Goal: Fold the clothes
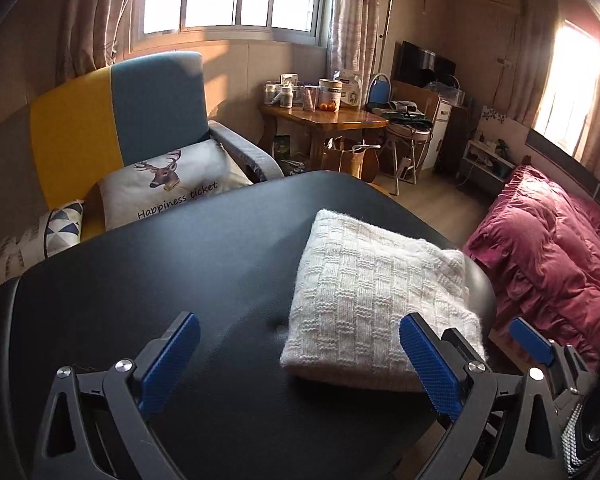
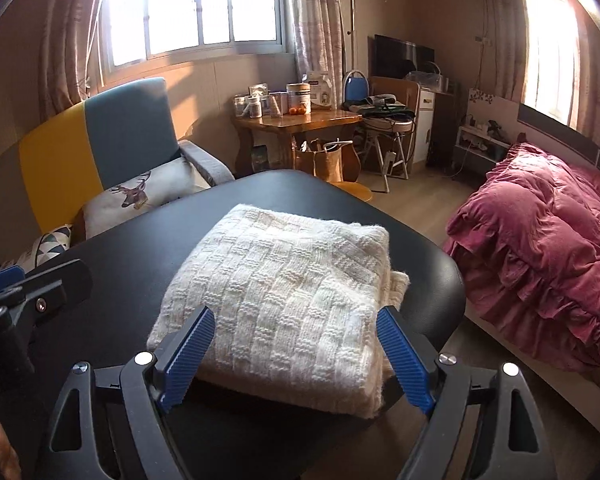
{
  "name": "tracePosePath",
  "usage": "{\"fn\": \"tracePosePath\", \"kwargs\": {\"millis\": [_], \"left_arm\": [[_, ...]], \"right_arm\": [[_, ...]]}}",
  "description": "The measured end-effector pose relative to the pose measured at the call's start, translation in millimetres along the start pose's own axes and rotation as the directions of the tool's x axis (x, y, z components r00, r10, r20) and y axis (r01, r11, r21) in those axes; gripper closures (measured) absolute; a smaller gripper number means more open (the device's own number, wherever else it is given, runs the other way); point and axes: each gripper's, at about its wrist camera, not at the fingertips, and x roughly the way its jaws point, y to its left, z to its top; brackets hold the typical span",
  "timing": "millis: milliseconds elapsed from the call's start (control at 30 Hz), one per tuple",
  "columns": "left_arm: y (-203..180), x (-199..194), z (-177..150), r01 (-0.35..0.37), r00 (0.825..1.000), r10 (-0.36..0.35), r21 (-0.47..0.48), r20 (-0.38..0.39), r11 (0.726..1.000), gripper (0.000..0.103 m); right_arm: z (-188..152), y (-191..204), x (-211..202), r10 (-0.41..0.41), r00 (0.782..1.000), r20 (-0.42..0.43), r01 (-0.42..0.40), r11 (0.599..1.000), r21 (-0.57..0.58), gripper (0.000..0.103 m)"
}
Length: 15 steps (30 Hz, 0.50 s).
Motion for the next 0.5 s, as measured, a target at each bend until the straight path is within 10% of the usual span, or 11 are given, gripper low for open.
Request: {"fn": "tracePosePath", "kwargs": {"millis": [500], "left_arm": [[-12,2,-5,-0.061,0.998,0.059,0.063,0.035,0.996,0.004]], "right_arm": [[-10,-12,12,0.034,0.997,-0.065,-0.03,0.998,0.058,0.018]]}}
